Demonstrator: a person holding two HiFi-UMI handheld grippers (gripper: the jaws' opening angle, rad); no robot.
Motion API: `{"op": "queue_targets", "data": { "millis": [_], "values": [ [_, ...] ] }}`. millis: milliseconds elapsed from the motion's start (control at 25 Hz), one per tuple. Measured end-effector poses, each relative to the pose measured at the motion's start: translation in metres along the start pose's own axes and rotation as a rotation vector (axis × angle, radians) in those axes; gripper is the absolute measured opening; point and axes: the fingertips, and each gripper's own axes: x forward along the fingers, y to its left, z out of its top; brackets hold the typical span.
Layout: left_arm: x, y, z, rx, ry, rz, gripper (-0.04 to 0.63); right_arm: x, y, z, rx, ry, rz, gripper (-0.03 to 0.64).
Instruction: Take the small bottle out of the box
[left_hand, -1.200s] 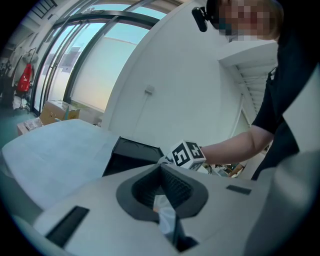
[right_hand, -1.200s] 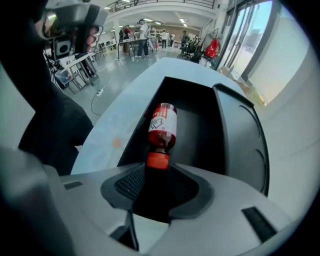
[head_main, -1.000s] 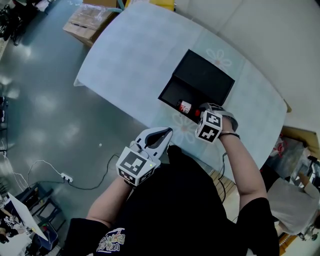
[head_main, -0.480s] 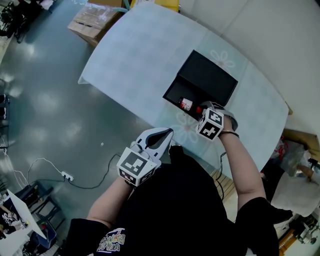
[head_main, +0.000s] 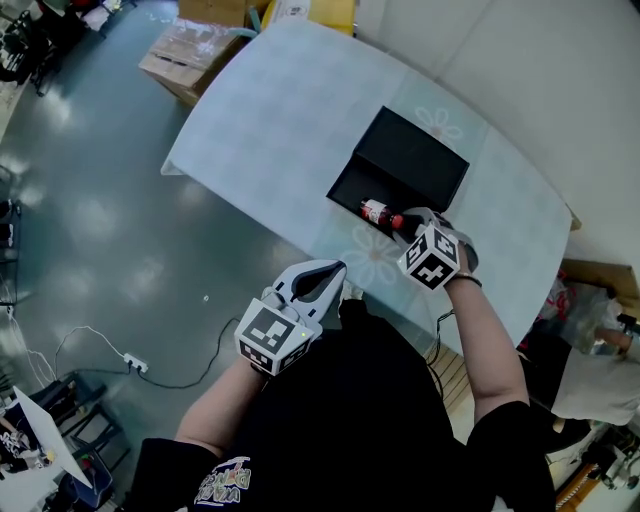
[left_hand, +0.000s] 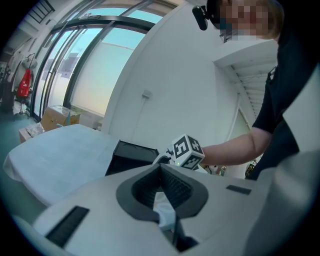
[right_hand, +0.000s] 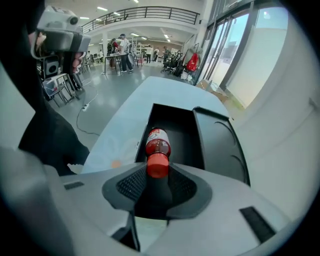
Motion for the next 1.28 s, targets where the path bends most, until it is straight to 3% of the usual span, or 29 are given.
{"op": "queue_targets", "data": {
  "millis": [600, 1280],
  "values": [
    [-0.033, 0.004, 0.000, 0.000, -0.022, 0.048, 0.029, -0.013, 0.000, 0.049, 0.024, -0.126, -0.048, 0.145],
    [-0.053, 0.011, -0.007, -0.018, -0.002, 0.126, 0.028, -0.002, -0.006, 0.079, 0.208, -0.364, -0.026, 0.147]
  ]
}}
